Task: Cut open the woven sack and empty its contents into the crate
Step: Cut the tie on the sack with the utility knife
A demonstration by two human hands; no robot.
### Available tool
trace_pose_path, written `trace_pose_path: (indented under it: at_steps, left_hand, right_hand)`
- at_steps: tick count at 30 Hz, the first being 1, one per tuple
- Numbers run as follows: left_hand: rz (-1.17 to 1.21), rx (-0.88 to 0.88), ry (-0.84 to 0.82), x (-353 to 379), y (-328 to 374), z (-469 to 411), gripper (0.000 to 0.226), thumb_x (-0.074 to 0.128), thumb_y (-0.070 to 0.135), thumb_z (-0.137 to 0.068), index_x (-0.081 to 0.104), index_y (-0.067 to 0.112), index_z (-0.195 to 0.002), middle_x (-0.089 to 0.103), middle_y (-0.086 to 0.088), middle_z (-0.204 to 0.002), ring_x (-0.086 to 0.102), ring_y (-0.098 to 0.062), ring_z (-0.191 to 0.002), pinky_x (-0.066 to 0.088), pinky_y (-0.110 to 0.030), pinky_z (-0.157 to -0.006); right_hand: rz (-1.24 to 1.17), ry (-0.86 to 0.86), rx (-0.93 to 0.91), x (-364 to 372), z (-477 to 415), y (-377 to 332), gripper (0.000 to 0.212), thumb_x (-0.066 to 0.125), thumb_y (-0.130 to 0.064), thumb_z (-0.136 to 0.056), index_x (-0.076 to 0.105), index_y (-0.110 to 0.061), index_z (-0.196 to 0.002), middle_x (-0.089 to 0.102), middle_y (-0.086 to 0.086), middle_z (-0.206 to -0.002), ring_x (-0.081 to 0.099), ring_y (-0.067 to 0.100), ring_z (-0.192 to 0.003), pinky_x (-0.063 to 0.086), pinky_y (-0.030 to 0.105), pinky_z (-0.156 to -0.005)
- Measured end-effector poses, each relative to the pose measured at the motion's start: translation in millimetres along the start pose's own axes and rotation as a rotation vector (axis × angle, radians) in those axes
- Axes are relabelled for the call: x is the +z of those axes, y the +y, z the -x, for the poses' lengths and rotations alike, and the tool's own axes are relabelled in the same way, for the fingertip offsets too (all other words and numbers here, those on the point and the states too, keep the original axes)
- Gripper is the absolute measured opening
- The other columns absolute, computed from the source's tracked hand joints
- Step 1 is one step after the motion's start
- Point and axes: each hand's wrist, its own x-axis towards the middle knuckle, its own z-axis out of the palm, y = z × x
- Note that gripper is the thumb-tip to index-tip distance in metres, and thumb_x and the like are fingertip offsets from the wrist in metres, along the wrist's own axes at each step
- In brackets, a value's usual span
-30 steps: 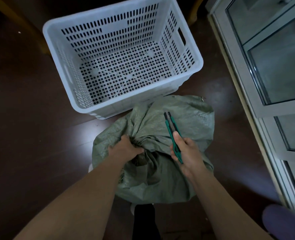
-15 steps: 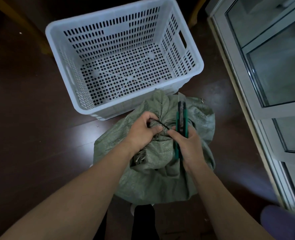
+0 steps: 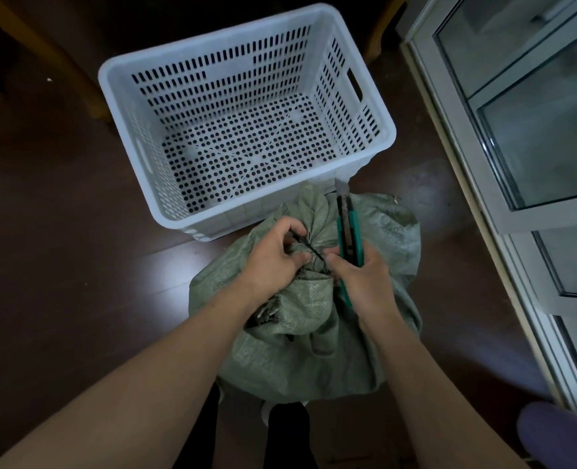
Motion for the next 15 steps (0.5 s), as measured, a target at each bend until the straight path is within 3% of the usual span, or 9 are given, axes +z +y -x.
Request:
trace_pose_path:
  at_steps: [3,6,9,12,15]
  left_hand:
    - [-0.024,0.015,-0.024,-5.9,6.7,2.9,0.025,0.064,0.010,-0.087,0.047,0.027,-0.096,0.052,0.006,-0.081,0.050,-0.010,-0.078,0.042,-0.017,-0.063]
    - [-0.100,0.031,-0.029,-6.5,10.7,5.5,0.025,0.062,0.015,-0.088,0.044,0.032,-0.093,0.056,0.000,-0.086,0.054,-0.019,-0.087,0.047,-0.032,-0.075]
    - [-0.154,0.038,-0.018,-7.4,10.4,6.2,0.025,0.060,0.016,-0.088,0.044,0.035,-0.090,0.060,-0.008,-0.089,0.057,-0.028,-0.085,0.051,-0.045,-0.082]
    - [-0.153,0.034,-0.030,-11.2,10.7,6.7,0.023,0.059,0.015,-0.089,0.048,0.034,-0.093,0.056,0.004,-0.090,0.056,-0.024,-0.089,0.049,-0.042,-0.088]
    - [-0.155,0.021,-0.052,-12.9,10.0,8.5,0.019,0.059,0.016,-0.090,0.052,0.032,-0.098,0.060,-0.004,-0.097,0.058,-0.027,-0.093,0.050,-0.040,-0.088]
  right_hand:
    - [0.017,0.003,-0.039,-0.3,1.0,-5.4,0.007,0.069,-0.025,-0.081,0.067,-0.024,-0.087,0.069,-0.007,-0.085,0.064,0.007,-0.081,0.047,0.024,-0.070]
    - [0.012,-0.001,-0.059,2.2,4.9,-7.8,0.008,0.070,-0.024,-0.081,0.063,-0.027,-0.081,0.066,-0.007,-0.083,0.062,0.009,-0.079,0.046,0.024,-0.068]
    - [0.011,-0.021,-0.046,8.3,7.8,-7.8,0.010,0.069,-0.025,-0.081,0.061,-0.032,-0.080,0.067,-0.007,-0.090,0.063,0.011,-0.088,0.051,0.034,-0.083]
    - [-0.014,-0.015,-0.042,11.9,11.4,-8.5,0.014,0.068,-0.022,-0.082,0.062,-0.034,-0.081,0.068,-0.009,-0.096,0.062,0.010,-0.094,0.049,0.039,-0.092]
    - [-0.062,0.009,-0.028,11.3,15.4,-7.9,0.014,0.068,-0.019,-0.083,0.062,-0.032,-0.084,0.067,-0.009,-0.096,0.061,0.007,-0.093,0.050,0.037,-0.093]
